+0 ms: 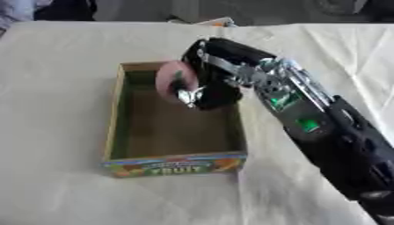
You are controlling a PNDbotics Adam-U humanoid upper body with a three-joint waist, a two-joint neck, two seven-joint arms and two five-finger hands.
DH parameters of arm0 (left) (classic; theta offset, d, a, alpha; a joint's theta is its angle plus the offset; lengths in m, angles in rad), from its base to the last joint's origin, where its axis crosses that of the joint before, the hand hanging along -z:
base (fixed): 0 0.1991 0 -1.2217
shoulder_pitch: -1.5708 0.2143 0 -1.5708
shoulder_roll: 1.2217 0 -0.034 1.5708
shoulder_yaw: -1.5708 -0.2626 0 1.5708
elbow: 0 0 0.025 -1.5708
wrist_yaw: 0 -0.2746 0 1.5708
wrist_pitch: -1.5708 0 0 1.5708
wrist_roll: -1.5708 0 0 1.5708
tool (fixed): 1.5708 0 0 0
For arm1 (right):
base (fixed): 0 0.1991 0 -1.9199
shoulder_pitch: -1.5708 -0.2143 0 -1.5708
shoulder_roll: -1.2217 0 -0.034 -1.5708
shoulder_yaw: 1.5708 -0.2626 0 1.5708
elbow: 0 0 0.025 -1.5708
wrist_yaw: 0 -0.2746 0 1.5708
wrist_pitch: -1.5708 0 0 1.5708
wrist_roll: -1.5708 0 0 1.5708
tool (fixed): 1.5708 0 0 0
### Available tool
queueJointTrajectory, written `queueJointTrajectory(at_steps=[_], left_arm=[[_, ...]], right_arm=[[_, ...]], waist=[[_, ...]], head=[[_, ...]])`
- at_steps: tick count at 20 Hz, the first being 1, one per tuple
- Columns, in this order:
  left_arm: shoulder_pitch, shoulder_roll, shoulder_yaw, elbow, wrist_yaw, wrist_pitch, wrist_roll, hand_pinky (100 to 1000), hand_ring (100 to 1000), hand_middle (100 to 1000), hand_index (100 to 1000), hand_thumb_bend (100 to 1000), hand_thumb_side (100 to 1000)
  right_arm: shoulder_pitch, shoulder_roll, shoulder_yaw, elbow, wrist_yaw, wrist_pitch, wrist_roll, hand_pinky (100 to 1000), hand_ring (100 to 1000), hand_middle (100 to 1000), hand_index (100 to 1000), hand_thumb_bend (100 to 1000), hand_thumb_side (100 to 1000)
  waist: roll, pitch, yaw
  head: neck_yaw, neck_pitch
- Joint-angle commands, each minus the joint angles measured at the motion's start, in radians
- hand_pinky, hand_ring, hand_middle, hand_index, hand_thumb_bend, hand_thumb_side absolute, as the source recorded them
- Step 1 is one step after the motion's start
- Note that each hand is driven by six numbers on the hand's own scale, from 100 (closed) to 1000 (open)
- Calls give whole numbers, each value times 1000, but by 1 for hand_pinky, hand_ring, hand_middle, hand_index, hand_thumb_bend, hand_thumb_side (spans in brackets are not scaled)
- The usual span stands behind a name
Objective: Pick up objects on the table and place them in the box.
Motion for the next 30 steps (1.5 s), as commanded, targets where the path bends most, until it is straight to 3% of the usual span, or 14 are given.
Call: queueJointTrajectory(at_steps=[1, 7, 9, 12, 17, 18, 19, 20, 26, 30], left_arm=[[-11, 17, 5, -20, -2, 1, -5, 477, 548, 546, 643, 100, 875], [-12, 15, 3, -20, -3, 5, -9, 476, 548, 545, 642, 100, 879], [-13, 15, 2, -20, -3, 5, -9, 476, 548, 545, 642, 100, 879], [-13, 14, 2, -20, -2, 6, -10, 475, 548, 545, 641, 100, 880], [-13, 13, 1, -20, -2, 7, -11, 475, 548, 545, 641, 100, 881], [-13, 13, 1, -20, -1, 7, -11, 474, 549, 544, 641, 100, 882], [-13, 13, 0, -20, -1, 7, -11, 474, 549, 544, 641, 100, 882], [-13, 13, 0, -20, -1, 7, -12, 474, 549, 544, 641, 100, 882], [-12, 12, 0, -20, -1, 9, -12, 473, 549, 544, 640, 100, 883], [-10, 12, -1, -20, -1, 10, -13, 473, 550, 544, 640, 100, 883]], right_arm=[[-8, 7, 6, 16, 28, -21, 9, 498, 677, 543, 661, 100, 558], [3, 14, 23, 45, 63, -62, 54, 523, 699, 535, 667, 100, 577], [1, 16, 23, 49, 74, -79, 81, 547, 726, 581, 720, 100, 621], [-1, 16, 19, 54, 96, -103, 132, 586, 774, 654, 793, 100, 565], [-5, 15, 7, 63, 138, -127, 208, 617, 813, 734, 888, 123, 547], [-6, 15, 6, 67, 148, -130, 219, 633, 830, 750, 908, 268, 512], [-7, 15, 5, 72, 158, -133, 231, 636, 834, 755, 913, 320, 492], [-8, 14, 3, 77, 168, -137, 242, 641, 841, 765, 922, 433, 452], [-14, 15, -14, 85, 185, -157, 287, 652, 857, 782, 938, 792, 375], [-20, 13, -28, 70, 168, -157, 300, 649, 856, 783, 941, 839, 417]], waist=[[1, -13, 1], [-5, -6, -1], [-7, -5, 0], [-9, -4, 1], [-12, -5, 2], [-12, -5, 2], [-13, -5, 3], [-13, -5, 3], [-13, -4, 4], [-12, -5, 4]], head=[[-17, 10], [-63, 17], [-68, 15], [-71, 14], [-71, 11], [-71, 10], [-71, 9], [-71, 8], [-70, 2], [-71, -5]])
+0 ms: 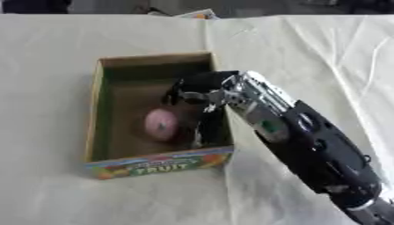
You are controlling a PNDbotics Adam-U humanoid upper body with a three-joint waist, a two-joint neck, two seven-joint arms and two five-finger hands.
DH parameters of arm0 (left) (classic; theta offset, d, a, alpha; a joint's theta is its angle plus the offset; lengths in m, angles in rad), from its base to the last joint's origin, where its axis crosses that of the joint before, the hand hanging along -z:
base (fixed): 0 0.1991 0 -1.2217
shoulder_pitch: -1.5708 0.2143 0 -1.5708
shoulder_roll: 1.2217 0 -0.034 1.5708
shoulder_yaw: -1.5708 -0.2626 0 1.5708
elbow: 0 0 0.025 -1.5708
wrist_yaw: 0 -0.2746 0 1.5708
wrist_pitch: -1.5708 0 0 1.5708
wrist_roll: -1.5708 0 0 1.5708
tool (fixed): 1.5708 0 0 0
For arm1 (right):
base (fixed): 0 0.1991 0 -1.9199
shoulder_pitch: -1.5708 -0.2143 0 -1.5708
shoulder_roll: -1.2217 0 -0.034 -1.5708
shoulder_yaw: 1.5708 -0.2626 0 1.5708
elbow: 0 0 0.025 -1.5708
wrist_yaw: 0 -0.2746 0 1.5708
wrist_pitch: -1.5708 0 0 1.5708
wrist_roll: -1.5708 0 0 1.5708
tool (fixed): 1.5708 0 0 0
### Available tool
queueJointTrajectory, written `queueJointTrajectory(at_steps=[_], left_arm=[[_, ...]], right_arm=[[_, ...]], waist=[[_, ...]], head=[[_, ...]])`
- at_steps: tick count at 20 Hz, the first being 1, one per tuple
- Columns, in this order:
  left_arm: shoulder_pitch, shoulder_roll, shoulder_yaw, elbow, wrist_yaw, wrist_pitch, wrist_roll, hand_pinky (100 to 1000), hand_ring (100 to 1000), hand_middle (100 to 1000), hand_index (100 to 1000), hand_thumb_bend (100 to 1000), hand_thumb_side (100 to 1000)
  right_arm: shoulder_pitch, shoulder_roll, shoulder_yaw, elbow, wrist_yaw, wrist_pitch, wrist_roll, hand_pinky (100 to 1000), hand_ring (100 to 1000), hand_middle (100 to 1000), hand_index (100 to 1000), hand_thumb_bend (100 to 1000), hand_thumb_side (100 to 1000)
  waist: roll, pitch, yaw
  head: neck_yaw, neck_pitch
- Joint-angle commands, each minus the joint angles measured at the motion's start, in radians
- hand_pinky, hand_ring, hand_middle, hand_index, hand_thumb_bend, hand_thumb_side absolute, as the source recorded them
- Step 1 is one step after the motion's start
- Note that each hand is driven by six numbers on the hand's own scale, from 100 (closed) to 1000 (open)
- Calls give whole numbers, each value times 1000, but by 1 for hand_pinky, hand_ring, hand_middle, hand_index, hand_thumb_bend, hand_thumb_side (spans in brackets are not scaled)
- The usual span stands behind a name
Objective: Pick up objects on the table and place them in the box.
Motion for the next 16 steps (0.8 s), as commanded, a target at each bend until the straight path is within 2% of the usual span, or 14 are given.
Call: queueJointTrajectory(at_steps=[1, 6, 10, 13, 14, 15, 16], left_arm=[[-10, 11, -1, -20, -1, 2, -4, 473, 550, 544, 639, 100, 883], [-8, 10, -2, -20, -1, 5, -6, 472, 550, 544, 639, 100, 883], [-4, 10, 0, -20, -1, 4, -3, 472, 550, 543, 638, 100, 884], [0, 9, 1, -20, -2, 6, 1, 472, 550, 543, 638, 100, 884], [0, 9, 1, -20, -2, 6, 1, 472, 550, 543, 638, 100, 884], [1, 8, 1, -20, -2, 7, 1, 471, 550, 543, 638, 100, 885], [2, 7, 1, -20, -3, 7, 2, 472, 551, 543, 637, 100, 885]], right_arm=[[-27, -9, -24, -28, -16, 2, 7, 648, 854, 781, 937, 837, 428], [-41, -22, -53, -89, -60, 29, -16, 640, 849, 778, 934, 833, 493], [-58, -51, -104, -191, -123, 87, -84, 610, 825, 772, 940, 782, 671], [-74, -83, -155, -293, -202, 166, -168, 608, 808, 753, 931, 683, 807], [-77, -95, -169, -327, -238, 190, -195, 608, 808, 753, 931, 683, 807], [-79, -108, -183, -359, -279, 212, -219, 599, 790, 716, 938, 614, 917], [-77, -122, -202, -391, -329, 233, -247, 583, 776, 695, 938, 556, 971]], waist=[[5, -18, 0], [7, -22, -1], [11, -25, -5], [14, -28, -10], [15, -28, -12], [16, -30, -14], [17, -31, -17]], head=[[-2, -13], [-3, -18], [3, -17], [12, -14], [13, -13], [17, -11], [23, -7]])
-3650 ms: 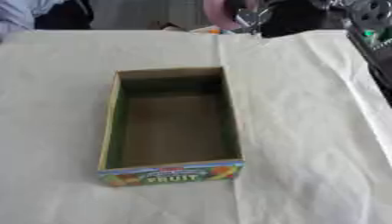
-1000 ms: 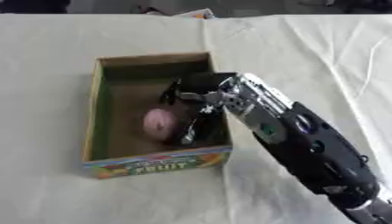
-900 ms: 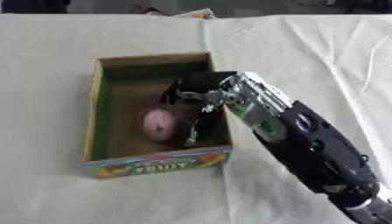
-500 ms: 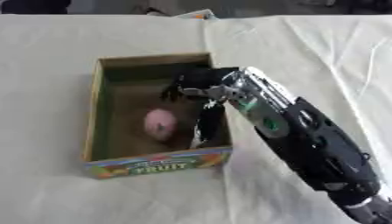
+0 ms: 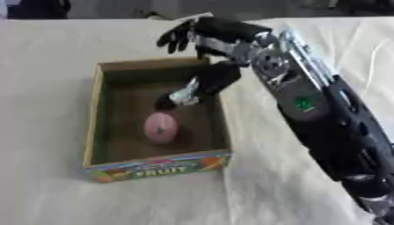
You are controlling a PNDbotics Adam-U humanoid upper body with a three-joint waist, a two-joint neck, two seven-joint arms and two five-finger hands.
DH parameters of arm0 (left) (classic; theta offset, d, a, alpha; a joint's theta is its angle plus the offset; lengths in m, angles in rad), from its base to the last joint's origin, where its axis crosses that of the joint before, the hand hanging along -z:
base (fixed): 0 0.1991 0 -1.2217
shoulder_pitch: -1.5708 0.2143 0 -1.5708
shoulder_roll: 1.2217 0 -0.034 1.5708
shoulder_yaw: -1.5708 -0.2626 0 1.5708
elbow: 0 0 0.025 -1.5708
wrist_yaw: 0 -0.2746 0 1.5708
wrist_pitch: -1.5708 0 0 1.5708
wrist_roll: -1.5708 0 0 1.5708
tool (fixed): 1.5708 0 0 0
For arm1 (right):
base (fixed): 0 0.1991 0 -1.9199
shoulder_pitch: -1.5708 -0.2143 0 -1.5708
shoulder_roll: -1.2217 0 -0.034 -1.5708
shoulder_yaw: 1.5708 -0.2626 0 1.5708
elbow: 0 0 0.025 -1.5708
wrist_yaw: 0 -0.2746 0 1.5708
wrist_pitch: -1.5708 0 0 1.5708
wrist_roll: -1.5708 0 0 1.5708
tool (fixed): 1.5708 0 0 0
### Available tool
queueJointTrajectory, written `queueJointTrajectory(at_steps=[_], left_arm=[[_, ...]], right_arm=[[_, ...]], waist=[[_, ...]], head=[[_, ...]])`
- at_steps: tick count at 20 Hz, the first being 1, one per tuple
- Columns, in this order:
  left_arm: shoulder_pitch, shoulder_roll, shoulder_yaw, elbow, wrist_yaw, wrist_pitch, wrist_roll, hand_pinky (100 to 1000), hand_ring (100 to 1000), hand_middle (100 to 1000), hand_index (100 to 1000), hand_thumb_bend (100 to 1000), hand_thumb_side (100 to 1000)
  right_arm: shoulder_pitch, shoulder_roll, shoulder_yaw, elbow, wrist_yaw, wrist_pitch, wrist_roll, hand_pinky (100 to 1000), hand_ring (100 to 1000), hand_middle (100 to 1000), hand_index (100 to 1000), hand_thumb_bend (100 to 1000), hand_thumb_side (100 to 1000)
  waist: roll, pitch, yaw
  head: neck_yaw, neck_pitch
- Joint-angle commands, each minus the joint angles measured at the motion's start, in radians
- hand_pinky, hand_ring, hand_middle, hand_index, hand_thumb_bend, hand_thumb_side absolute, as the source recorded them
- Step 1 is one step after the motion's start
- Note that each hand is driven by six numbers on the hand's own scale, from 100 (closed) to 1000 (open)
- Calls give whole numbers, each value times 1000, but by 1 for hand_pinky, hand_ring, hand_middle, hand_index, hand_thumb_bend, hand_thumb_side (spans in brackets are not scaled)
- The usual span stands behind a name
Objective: Pick up objects on the table and place them in the box.
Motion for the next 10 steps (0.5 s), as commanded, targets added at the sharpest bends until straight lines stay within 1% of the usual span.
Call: queueJointTrajectory(at_steps=[1, 2, 4, 5, 6, 7, 8, 10], left_arm=[[-5, 7, 2, -20, -4, 2, 3, 471, 551, 543, 637, 100, 885], [-4, 7, 3, -20, -4, 3, 3, 472, 551, 543, 637, 100, 885], [-2, 6, 4, -20, -6, 3, 5, 471, 552, 543, 637, 100, 884], [-2, 6, 5, -20, -6, 3, 5, 471, 554, 543, 637, 100, 884], [-2, 6, 5, -20, -7, 3, 6, 471, 554, 543, 637, 100, 884], [-1, 6, 6, -20, -7, 3, 7, 471, 556, 543, 637, 100, 884], [0, 6, 7, -20, -8, 3, 8, 471, 557, 544, 637, 100, 884], [0, 5, 7, -20, -8, 3, 8, 471, 559, 546, 636, 100, 884]], right_arm=[[-14, -57, -66, -117, -143, 71, -92, 575, 770, 689, 938, 529, 996], [-7, -68, -87, -140, -190, 96, -130, 564, 760, 681, 936, 439, 1000], [11, -94, -131, -181, -282, 152, -229, 555, 753, 682, 936, 346, 1000], [20, -109, -146, -191, -329, 170, -276, 549, 750, 686, 931, 258, 1000], [27, -123, -161, -195, -372, 180, -321, 546, 748, 701, 925, 244, 1000], [35, -139, -177, -197, -411, 185, -369, 545, 747, 690, 920, 135, 1000], [43, -156, -191, -199, -447, 184, -413, 544, 746, 689, 917, 103, 1000], [60, -192, -217, -199, -518, 167, -501, 547, 746, 689, 913, 100, 1000]], waist=[[7, -25, -7], [9, -26, -10], [13, -27, -16], [15, -28, -19], [17, -28, -22], [20, -28, -25], [22, -28, -28], [26, -28, -34]], head=[[16, 5], [21, 7], [33, 10], [38, 10], [43, 9], [51, 8], [57, 7], [68, 6]])
